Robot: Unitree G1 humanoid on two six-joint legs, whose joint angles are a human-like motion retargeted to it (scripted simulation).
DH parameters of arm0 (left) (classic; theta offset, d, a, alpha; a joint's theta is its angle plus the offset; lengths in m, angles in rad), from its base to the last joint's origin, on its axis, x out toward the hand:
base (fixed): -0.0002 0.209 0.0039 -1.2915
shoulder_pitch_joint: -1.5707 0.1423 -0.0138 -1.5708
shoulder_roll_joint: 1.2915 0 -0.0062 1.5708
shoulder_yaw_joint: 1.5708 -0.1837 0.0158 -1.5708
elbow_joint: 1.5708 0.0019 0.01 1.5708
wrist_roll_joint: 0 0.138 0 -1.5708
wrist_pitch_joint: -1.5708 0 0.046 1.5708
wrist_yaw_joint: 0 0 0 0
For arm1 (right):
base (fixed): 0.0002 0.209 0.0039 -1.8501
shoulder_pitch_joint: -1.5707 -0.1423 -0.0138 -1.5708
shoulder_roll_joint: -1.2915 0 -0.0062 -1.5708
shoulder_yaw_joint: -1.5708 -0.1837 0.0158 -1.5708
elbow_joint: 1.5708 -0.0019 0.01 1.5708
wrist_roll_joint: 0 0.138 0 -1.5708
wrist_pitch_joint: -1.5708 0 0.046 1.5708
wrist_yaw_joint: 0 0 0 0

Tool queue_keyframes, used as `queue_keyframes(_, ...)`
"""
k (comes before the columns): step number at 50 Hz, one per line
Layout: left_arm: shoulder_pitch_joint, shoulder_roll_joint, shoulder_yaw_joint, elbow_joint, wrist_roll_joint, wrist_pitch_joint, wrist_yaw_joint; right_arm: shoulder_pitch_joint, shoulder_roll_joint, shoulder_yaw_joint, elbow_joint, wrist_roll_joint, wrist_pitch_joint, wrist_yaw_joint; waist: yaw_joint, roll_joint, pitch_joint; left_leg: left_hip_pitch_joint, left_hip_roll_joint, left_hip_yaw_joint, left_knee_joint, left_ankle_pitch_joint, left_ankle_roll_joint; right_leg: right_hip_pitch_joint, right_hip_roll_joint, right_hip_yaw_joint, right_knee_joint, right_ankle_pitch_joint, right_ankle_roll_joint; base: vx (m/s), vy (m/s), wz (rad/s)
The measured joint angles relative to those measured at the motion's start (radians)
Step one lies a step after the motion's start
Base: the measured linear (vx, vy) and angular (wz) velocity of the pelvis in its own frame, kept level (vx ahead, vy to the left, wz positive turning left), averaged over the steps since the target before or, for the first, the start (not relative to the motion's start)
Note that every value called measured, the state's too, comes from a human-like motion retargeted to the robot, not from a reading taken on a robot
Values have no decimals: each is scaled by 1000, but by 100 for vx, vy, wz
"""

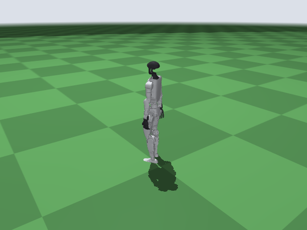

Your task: In place motions

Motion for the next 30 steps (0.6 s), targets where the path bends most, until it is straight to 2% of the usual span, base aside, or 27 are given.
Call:
queue_keyframes(3,-5,-7,-35,14,17,3,22,20,-3,-42,10,-21,5,5,38,-2,-12,0,-1,-39,-5,16,0,30,-19,-26,-7,8,34,9,-4,56)
queue_keyframes(7,-19,-22,-67,14,24,7,-8,47,-12,-80,5,-14,0,-3,50,-2,-11,1,-14,-68,-6,23,15,52,-16,-58,-22,14,41,4,1,36)
queue_keyframes(10,-45,-14,-144,-2,86,9,-34,68,-30,-89,5,-4,-2,1,28,11,-16,-2,-17,-73,-9,23,19,53,-18,-57,-27,20,37,3,7,4)
queue_keyframes(14,-88,-15,-211,-6,119,6,-36,72,-39,-105,-3,18,-2,5,-5,29,8,15,-4,-17,-29,13,17,25,-7,-18,-28,49,-3,-13,4,-48)
queue_keyframes(18,-102,-11,-200,-15,89,-5,-27,42,-33,-85,-23,35,-11,9,-23,38,39,27,25,108,-47,-17,9,-44,5,57,-23,63,-38,-24,-3,-190)
queue_keyframes(23,-76,12,-165,-3,76,-11,-12,21,-28,-36,-42,15,-21,12,-60,79,43,43,107,352,-62,-67,-25,21,-31,-335,-52,27,-26,-33,-4,-272)
queue_keyframes(25,-66,22,-133,12,82,-8,-4,15,-34,-22,-36,17,-24,14,-68,95,39,52,140,463,-64,-88,-47,56,-24,-477,-66,40,-42,-27,-6,-296)
queue_keyframes(27,-52,27,-106,28,83,-3,9,16,-44,-23,-19,28,-20,16,-70,107,29,65,167,569,-63,-108,-73,84,0,-570,-77,56,-70,-17,-5,-280)
queue_keyframes(30,-30,26,-76,52,72,7,29,27,-62,-49,17,59,-7,9,-66,126,8,84,199,676,-58,-132,-102,115,32,-622,-59,70,-88,-17,-19,-243)
